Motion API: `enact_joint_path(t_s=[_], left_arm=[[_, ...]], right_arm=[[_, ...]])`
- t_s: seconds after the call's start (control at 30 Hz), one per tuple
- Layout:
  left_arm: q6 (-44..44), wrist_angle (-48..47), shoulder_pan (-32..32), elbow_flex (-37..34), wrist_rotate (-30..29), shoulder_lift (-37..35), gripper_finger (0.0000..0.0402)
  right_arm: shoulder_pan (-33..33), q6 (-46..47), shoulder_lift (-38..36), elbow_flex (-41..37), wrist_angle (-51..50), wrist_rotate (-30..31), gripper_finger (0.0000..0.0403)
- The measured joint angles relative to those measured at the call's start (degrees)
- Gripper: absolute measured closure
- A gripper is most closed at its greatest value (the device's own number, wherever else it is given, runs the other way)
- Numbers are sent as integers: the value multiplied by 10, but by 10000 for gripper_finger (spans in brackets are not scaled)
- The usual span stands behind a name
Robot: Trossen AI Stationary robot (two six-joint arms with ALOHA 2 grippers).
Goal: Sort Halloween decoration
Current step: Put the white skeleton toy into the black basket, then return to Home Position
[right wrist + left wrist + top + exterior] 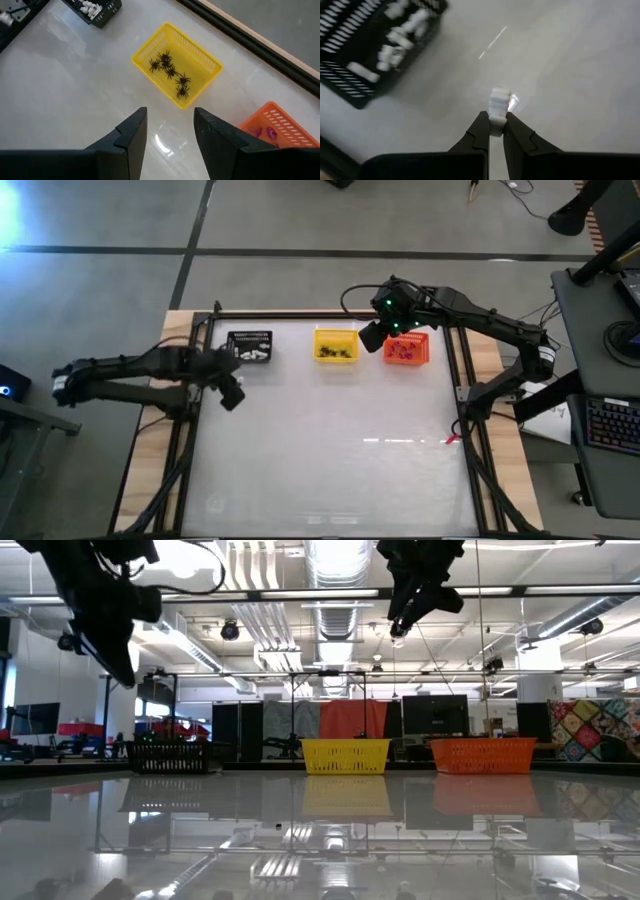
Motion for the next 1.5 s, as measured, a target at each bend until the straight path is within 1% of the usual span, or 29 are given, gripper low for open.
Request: enact_joint_path(t_s=[0.2, 0.33, 0.47, 0.6, 0.73, 0.87, 1.07, 1.27, 1.37, 1.5], left_arm=[[112, 21, 154, 0, 44, 31, 400], [167, 67, 242, 0, 83, 63, 400], [222, 92, 306, 0, 138, 104, 400], [258, 111, 345, 0, 142, 151, 400], [271, 148, 366, 0, 142, 193, 394], [277, 182, 372, 1, 142, 224, 377], [284, 186, 372, 22, 143, 256, 328], [288, 173, 372, 68, 142, 275, 284], [279, 149, 372, 97, 139, 276, 273], [249, 105, 372, 137, 123, 255, 269]], right_arm=[[0, -24, 0, 0, 0, 4, 250], [0, -26, 0, 0, 0, 42, 250], [-1, -38, 0, 0, 0, 50, 250], [-1, -52, 0, 0, 0, 50, 250], [-1, -57, 0, 0, 0, 50, 250], [-1, -70, 0, 0, -2, 50, 250], [-1, -86, 0, 0, -20, 50, 250], [-1, -98, 0, 0, -35, 51, 250], [-1, -131, 0, 0, -52, 60, 250], [-1, -226, 0, 0, -75, 90, 250]])
